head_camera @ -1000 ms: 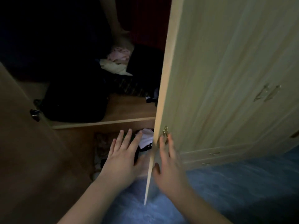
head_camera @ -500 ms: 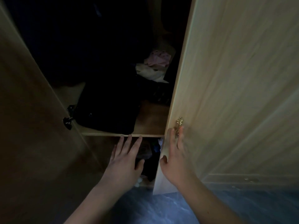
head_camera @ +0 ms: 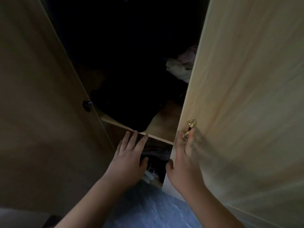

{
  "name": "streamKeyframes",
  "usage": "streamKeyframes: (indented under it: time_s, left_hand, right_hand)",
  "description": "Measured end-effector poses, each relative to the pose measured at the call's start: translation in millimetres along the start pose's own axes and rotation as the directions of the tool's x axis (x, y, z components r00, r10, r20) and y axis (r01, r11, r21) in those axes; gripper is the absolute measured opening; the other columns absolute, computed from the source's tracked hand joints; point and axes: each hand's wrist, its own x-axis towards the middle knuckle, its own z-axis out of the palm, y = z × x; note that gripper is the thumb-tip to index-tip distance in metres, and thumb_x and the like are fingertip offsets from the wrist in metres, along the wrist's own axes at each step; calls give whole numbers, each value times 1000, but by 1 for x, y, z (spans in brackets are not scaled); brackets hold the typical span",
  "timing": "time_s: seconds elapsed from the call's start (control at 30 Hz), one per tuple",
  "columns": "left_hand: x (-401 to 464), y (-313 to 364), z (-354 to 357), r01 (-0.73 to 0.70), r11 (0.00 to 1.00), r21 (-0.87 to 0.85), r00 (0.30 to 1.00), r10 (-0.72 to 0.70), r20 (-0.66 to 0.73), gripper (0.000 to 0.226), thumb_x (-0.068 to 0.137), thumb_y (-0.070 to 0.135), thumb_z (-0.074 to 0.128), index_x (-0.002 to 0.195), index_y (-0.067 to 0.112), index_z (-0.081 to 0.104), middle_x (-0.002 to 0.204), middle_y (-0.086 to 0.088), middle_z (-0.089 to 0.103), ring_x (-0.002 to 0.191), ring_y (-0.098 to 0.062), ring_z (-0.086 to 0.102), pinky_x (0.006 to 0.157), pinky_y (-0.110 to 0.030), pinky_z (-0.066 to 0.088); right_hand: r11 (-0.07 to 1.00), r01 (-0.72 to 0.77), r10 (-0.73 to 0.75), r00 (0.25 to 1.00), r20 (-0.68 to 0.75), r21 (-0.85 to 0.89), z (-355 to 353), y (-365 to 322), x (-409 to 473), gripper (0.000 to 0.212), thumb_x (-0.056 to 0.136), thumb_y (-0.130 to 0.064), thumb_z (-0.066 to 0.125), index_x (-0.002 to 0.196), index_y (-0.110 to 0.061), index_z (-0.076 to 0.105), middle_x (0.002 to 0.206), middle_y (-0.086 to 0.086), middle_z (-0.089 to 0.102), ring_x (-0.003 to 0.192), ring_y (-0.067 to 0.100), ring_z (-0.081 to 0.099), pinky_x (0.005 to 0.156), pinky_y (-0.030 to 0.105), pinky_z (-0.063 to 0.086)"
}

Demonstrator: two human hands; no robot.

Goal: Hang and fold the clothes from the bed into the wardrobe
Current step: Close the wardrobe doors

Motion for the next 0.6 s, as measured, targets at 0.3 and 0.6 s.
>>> streamKeyframes:
  time_s: [0.3,0.6]
  left_hand:
    - [-58,-35,-14,104,992,64,991,-98,-93,74,96,48,41,156,36,-2,166,-3,2,152,-26,-11,124,-42,3]
    - [-181,-127,-52,336,938,82,938,-325,-118,80,81,48,33,154,34,2,163,-6,22,152,-35,8,119,-51,23]
  right_hand:
    - [994,59,-60,998,-10,-90,1,-48,-24,102,80,-32,61,158,-17,-4,163,24,-9,149,45,-4,118,57,23]
    - [900,434,-401,861,312,-40,74,-166,-63,86,89,-31,54,158,-27,4,166,-4,-4,152,18,-11,122,33,-3]
